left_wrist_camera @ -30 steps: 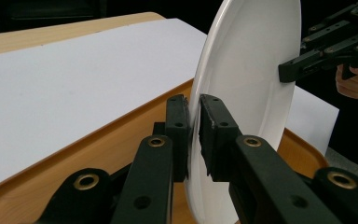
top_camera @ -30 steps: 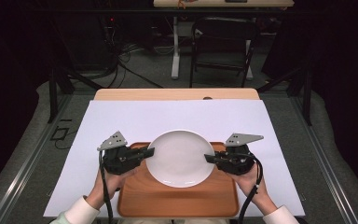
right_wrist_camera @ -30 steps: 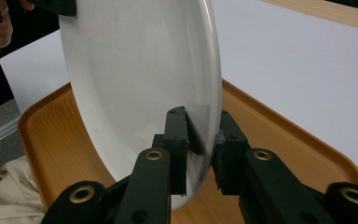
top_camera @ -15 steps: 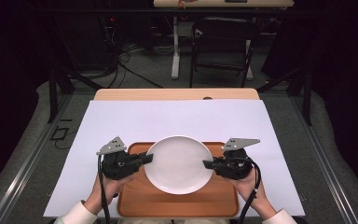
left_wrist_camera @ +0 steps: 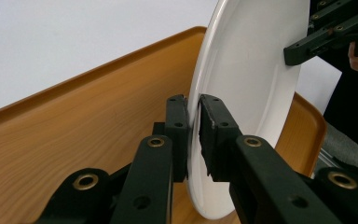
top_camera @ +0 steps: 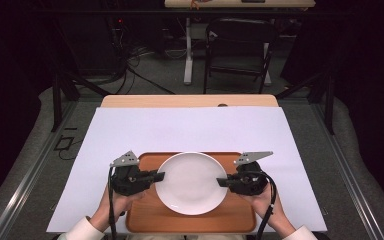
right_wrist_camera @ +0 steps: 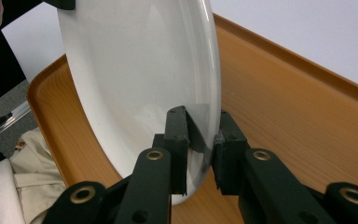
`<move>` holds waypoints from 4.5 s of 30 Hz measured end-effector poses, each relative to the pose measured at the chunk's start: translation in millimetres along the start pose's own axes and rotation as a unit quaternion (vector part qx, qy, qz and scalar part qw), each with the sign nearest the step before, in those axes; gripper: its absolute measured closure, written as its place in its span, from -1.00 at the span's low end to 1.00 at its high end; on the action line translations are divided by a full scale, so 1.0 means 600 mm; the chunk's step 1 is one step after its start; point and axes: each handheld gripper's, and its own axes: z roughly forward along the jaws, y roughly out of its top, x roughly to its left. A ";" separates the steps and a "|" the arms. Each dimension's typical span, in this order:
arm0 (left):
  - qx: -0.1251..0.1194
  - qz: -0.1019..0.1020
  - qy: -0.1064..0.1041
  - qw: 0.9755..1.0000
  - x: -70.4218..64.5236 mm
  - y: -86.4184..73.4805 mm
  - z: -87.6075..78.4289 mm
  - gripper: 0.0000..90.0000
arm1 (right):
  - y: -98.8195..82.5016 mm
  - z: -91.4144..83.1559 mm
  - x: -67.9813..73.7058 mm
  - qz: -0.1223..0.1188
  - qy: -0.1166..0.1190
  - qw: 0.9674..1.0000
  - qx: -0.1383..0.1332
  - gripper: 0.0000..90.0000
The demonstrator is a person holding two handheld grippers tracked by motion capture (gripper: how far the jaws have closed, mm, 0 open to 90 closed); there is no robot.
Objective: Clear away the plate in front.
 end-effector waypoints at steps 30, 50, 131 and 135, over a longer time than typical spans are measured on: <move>0.027 -0.035 0.030 0.999 0.028 -0.013 0.043 0.70 | -0.002 0.036 -0.011 -0.002 -0.012 0.999 0.040 0.59; 0.057 -0.046 0.056 0.996 0.036 -0.022 0.071 0.57 | -0.003 0.065 -0.022 0.002 -0.018 0.997 0.073 0.43; 0.002 0.072 0.104 0.992 -0.028 -0.007 -0.033 -0.86 | -0.021 -0.057 0.011 -0.080 -0.094 0.992 -0.021 -1.00; 0.017 0.082 0.109 0.990 -0.025 -0.025 -0.039 -0.87 | -0.040 -0.074 0.005 -0.071 -0.109 0.991 -0.024 -1.00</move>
